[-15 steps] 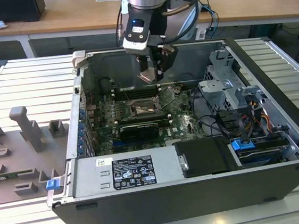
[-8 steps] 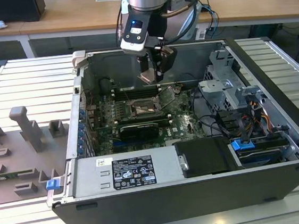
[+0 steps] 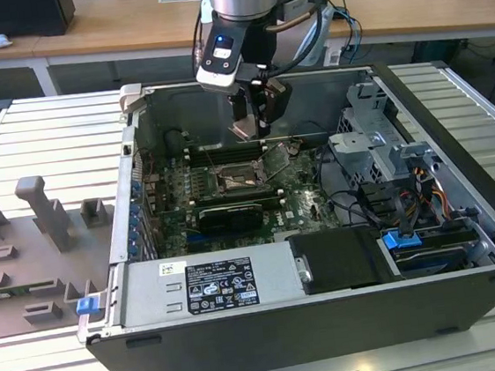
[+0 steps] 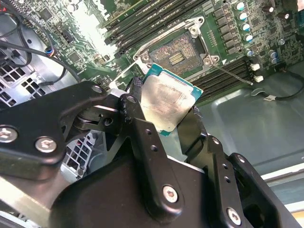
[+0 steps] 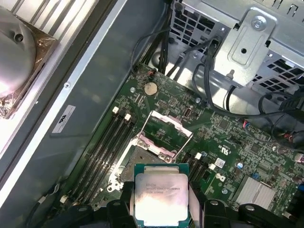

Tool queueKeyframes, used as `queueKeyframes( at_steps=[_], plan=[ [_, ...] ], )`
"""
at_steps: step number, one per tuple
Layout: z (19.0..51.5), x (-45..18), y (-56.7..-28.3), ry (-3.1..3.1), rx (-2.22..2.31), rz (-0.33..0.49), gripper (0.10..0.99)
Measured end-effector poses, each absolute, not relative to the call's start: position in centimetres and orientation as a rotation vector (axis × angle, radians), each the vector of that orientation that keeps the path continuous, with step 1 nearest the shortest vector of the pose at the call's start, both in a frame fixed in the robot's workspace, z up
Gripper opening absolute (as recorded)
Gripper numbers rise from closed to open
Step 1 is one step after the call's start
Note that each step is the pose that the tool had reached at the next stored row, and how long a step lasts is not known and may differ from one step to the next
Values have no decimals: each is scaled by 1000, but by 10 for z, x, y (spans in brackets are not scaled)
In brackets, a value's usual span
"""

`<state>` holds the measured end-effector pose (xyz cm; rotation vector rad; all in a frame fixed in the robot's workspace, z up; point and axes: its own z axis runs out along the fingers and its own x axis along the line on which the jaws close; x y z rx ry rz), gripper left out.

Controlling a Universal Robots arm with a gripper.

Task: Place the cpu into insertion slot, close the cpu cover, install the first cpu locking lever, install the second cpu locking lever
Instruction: 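Place the cpu into insertion slot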

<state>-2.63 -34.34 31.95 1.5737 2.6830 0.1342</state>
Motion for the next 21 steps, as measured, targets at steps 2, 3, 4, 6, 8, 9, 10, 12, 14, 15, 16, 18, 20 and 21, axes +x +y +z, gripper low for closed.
queueKeyframes(
  at_steps=[2,3,4,6,8,9,10,12,14,15,16,18,20,21],
  plan=[
    [319,-26,-343,2676,1585,134,541],
    [319,-26,-343,2672,1591,134,541],
    [319,-26,-343,2668,1597,134,541],
    [318,-26,-343,2660,1610,134,541],
    [317,-26,-343,2651,1624,134,541],
    [317,-26,-343,2646,1632,133,541],
    [317,-26,-343,2636,1647,133,541],
    [316,-26,-343,2607,1690,132,541],
    [314,-26,-343,2570,1742,131,541],
    [314,-26,-343,2550,1771,130,541],
    [313,-26,-343,2541,1782,130,541],
    [313,-26,-343,2526,1803,129,541],
    [312,-26,-343,2505,1829,129,541],
    [311,-26,-343,2497,1840,129,541]
  ],
)
